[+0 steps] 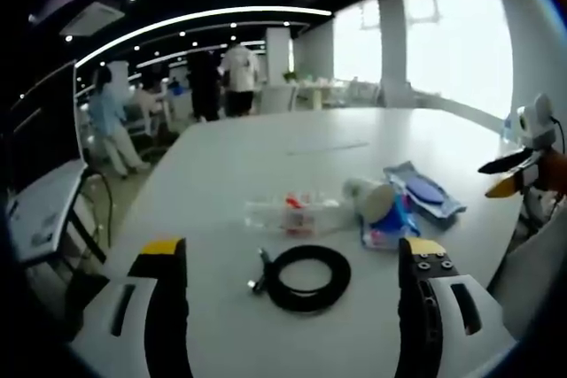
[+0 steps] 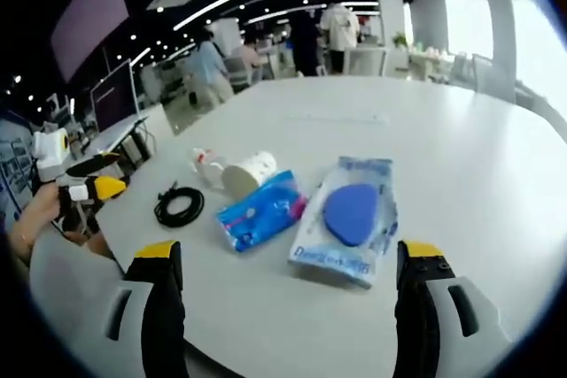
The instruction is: Arrange the tabletop items into an orderly group along one side of the table until the central work area is clear of visible clutter.
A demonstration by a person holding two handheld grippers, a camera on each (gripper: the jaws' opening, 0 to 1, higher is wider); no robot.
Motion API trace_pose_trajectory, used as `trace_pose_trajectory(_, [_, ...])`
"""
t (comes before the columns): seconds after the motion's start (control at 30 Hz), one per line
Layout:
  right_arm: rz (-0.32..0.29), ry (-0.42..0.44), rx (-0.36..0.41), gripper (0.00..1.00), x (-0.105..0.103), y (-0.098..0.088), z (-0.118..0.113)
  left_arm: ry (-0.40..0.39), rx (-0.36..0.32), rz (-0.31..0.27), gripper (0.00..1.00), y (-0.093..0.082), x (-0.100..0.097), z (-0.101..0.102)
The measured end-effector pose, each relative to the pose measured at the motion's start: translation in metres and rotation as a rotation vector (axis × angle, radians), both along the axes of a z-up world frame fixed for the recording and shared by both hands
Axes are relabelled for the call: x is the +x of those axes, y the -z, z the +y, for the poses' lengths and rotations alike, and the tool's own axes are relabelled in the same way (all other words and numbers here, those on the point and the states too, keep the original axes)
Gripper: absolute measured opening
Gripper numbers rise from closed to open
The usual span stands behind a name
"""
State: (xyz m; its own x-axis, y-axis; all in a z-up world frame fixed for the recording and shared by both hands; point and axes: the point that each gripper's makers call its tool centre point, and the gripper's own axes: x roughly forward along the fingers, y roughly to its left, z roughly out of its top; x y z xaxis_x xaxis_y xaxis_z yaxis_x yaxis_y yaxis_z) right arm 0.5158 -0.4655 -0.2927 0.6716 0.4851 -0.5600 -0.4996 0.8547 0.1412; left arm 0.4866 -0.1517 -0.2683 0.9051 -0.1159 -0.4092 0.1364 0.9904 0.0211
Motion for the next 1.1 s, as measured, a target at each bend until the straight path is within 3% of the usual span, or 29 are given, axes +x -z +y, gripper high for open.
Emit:
trace_pose_trajectory(0.4, [0.006,0.009,0.039,1.0,-0.0015,-0.0027,0.0005,-0.007,-0.01,0.004,0.96,0.0016,0.0013,0.0016])
trace_pose_trajectory(0.8, [0.005,0.002,0.019,1.0,-0.0008,-0.0004,0.0002,0.005,0.009,0.004,0.96,0.0022,0.0026,-0.0003])
trace_pose_trajectory(1.1, [-0.003,-0.022,-0.02,1.0,-0.0029,0.0017,0.0033,0.005,-0.028,-0.004,0.95,0.0004,0.0005,-0.0022])
